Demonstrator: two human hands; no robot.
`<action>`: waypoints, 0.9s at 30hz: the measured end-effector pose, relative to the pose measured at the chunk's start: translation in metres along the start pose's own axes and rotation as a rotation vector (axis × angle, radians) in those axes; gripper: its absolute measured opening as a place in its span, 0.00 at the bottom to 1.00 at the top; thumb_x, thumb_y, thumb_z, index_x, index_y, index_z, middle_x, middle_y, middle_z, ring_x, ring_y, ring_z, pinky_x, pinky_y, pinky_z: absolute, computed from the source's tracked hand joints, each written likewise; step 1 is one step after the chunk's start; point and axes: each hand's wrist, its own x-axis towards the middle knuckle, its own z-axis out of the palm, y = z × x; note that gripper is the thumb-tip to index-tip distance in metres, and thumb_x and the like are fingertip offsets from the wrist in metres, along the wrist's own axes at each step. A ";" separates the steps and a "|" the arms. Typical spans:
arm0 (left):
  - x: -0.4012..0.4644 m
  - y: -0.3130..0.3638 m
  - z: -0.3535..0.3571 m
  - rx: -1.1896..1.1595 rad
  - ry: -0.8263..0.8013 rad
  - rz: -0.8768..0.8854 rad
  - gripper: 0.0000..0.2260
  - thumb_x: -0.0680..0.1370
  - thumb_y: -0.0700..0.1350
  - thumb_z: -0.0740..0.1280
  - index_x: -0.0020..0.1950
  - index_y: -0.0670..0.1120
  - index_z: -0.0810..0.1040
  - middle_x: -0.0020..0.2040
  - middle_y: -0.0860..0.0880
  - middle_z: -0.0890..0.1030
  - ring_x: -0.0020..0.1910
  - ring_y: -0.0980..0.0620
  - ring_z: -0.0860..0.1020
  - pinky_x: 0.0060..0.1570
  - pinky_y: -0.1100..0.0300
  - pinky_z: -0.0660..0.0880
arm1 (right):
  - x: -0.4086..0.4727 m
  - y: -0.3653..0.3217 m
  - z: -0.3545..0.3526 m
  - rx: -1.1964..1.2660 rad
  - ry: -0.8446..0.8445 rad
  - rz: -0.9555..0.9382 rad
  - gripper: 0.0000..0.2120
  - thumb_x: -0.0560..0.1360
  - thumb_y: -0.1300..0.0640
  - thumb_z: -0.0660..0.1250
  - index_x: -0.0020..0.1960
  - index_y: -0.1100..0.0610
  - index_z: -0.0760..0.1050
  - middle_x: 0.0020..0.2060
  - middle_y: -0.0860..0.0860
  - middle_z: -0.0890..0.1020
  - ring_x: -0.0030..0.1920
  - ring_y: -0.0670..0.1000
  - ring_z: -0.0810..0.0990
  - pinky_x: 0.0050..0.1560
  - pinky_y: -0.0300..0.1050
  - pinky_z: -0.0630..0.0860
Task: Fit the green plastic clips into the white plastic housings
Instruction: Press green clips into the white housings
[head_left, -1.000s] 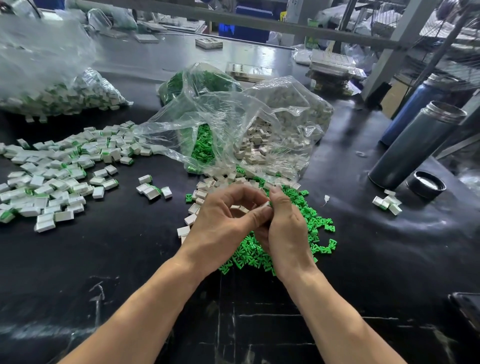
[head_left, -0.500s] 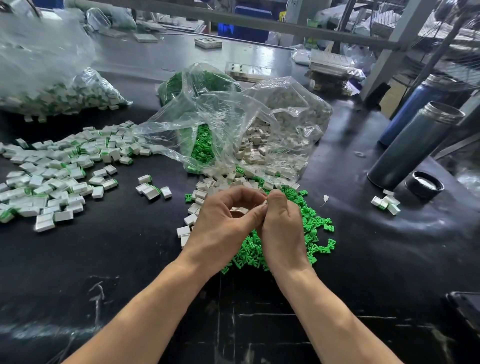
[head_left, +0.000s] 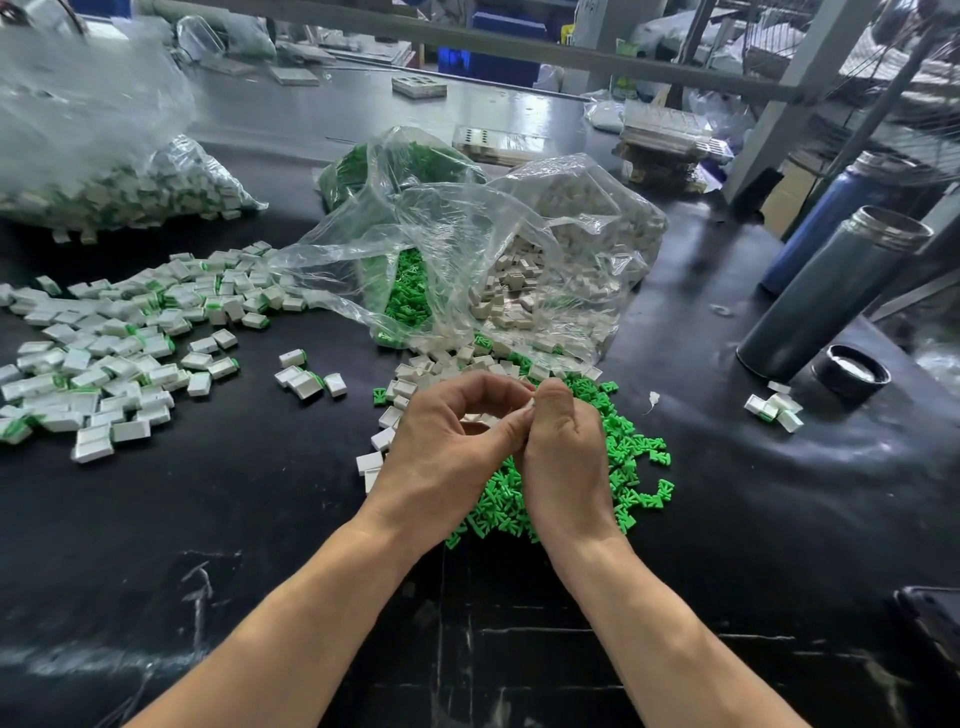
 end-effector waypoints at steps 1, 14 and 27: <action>0.000 0.000 0.000 0.003 0.002 0.000 0.01 0.78 0.41 0.74 0.48 0.46 0.85 0.50 0.49 0.86 0.51 0.47 0.85 0.54 0.41 0.81 | -0.001 0.000 0.000 0.000 -0.009 -0.013 0.25 0.79 0.45 0.52 0.43 0.49 0.86 0.40 0.47 0.87 0.46 0.46 0.86 0.49 0.47 0.81; 0.004 0.004 -0.012 0.069 0.115 -0.030 0.03 0.76 0.43 0.76 0.48 0.46 0.85 0.41 0.51 0.86 0.41 0.58 0.83 0.43 0.65 0.79 | 0.004 -0.002 -0.027 -0.051 -0.115 -0.221 0.07 0.81 0.49 0.70 0.47 0.50 0.82 0.36 0.45 0.83 0.35 0.43 0.78 0.35 0.38 0.73; 0.003 0.001 -0.012 0.526 0.157 0.142 0.08 0.73 0.49 0.78 0.50 0.55 0.84 0.45 0.59 0.81 0.42 0.57 0.79 0.39 0.66 0.77 | 0.004 0.005 -0.020 -0.189 -0.046 -0.141 0.06 0.82 0.51 0.68 0.46 0.48 0.80 0.41 0.40 0.85 0.41 0.41 0.83 0.41 0.31 0.75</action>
